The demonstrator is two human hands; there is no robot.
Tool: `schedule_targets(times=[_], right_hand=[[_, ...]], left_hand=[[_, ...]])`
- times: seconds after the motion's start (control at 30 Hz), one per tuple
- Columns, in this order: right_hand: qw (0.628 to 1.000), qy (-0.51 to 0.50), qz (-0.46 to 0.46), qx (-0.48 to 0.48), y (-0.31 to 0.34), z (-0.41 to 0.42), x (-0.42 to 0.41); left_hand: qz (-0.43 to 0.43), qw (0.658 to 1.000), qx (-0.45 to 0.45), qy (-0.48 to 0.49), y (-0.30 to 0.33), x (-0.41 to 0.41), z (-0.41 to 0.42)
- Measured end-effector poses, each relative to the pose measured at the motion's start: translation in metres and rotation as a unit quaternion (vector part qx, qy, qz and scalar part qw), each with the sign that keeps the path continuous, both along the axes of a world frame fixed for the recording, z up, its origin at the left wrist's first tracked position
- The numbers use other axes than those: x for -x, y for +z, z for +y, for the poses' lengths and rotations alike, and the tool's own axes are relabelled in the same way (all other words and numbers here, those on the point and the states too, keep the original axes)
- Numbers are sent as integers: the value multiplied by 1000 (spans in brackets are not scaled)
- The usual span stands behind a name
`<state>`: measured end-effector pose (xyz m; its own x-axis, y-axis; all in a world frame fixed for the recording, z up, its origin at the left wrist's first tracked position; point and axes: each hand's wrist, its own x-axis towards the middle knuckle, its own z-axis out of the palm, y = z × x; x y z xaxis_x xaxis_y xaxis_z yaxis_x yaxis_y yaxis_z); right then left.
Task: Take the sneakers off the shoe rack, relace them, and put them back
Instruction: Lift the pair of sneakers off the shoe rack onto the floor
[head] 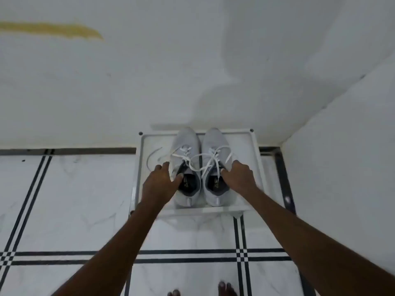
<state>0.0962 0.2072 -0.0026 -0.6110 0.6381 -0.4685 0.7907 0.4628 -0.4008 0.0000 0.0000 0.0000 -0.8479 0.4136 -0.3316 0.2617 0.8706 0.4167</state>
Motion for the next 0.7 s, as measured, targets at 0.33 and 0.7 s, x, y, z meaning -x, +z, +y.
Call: schedule_targets(times=[0.33,0.7], right_hand=[[999,-39,-12,-1,-75,0,-3],[998,34,45,-20,-12,-53,-74]], left_hand=[[-14,997,-32,74,-75,1,20],[24,990,-87,107,-10,-86,-44]])
